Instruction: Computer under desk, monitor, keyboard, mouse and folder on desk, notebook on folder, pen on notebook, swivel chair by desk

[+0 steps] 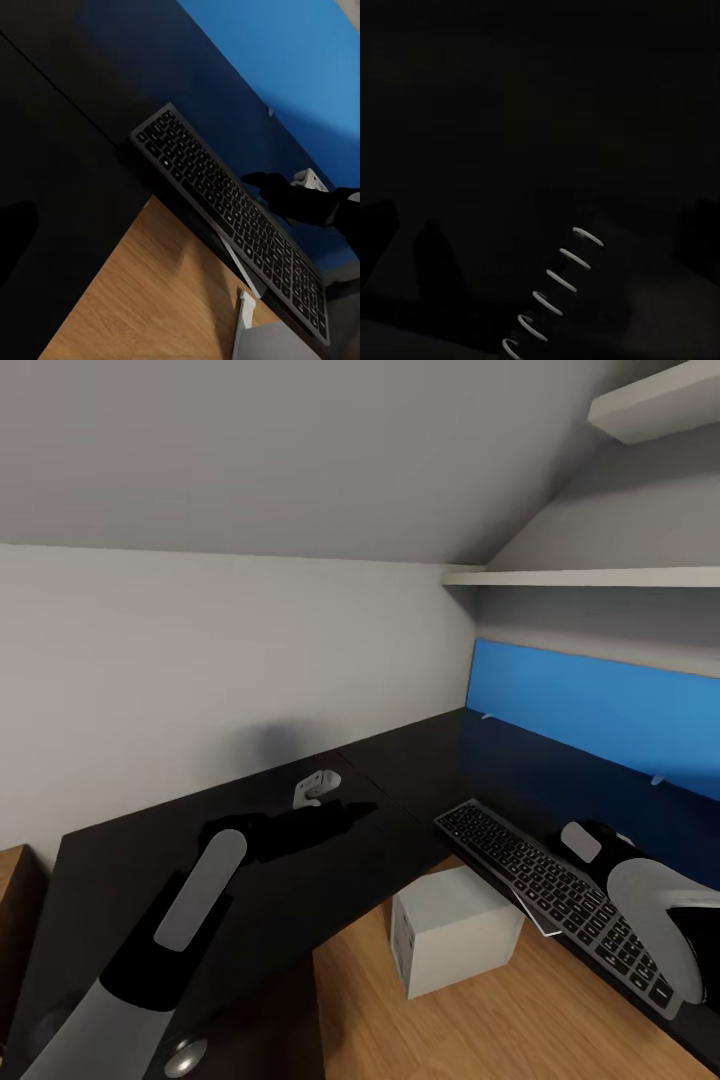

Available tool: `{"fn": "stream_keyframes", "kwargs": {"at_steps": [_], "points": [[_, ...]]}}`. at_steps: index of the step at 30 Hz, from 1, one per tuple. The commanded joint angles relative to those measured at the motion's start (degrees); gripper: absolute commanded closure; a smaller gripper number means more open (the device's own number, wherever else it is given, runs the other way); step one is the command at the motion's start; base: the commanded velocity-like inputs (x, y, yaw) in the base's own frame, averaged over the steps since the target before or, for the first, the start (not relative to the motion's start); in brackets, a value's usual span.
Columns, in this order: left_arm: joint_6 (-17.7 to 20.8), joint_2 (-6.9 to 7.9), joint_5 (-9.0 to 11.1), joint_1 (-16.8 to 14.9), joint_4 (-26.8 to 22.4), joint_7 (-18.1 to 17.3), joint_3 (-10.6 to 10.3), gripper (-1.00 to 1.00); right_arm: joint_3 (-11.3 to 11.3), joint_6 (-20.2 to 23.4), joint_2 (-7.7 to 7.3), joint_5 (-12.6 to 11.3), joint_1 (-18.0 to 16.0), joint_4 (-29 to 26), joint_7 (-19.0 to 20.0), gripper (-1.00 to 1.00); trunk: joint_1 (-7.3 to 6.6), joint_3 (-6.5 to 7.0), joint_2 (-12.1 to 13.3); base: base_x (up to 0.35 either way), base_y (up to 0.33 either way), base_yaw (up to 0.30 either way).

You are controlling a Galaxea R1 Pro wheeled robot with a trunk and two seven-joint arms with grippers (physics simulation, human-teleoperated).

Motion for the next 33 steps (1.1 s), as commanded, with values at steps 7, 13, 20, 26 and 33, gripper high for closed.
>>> {"fn": "stream_keyframes", "kwargs": {"at_steps": [7, 13, 20, 26, 33], "points": [[0.0, -0.04, 0.6, -0.1, -0.1, 0.7, -0.2, -1.00, -1.0, 0.5, 0.01, -1.6, 0.0, 0.2, -0.4, -1.00, 0.00, -0.07, 0.0, 0.000, 0.000, -0.045], [0.0, -0.05, 0.6, -0.1, -0.1, 0.7, -0.2, -1.00, -0.9, 0.5, 0.08, -1.6, 0.0, 0.2, -0.4, -1.00, 0.00, -0.07, 0.0, 0.000, 0.000, -0.035], [0.0, -0.05, 0.6, -0.1, -0.1, 0.7, -0.2, -1.00, -0.9, 0.4, 0.15, -1.6, 0.0, 0.2, -0.4, -1.00, 0.00, -0.07, 0.0, 0.000, 0.000, -0.004], [0.0, -0.05, 0.6, -0.1, -0.1, 0.7, -0.2, -1.00, -0.9, 0.5, 0.16, -1.6, 0.0, 0.2, -0.4, -1.00, 0.00, -0.07, 0.0, 0.000, 0.000, 0.000], [0.0, -0.03, 0.6, -0.1, -0.1, 0.7, -0.2, -1.00, -0.9, 0.5, 0.16, -1.6, 0.0, 0.2, -0.5, -1.00, 0.00, -0.07, 0.0, 0.000, 0.000, 0.000]]}}
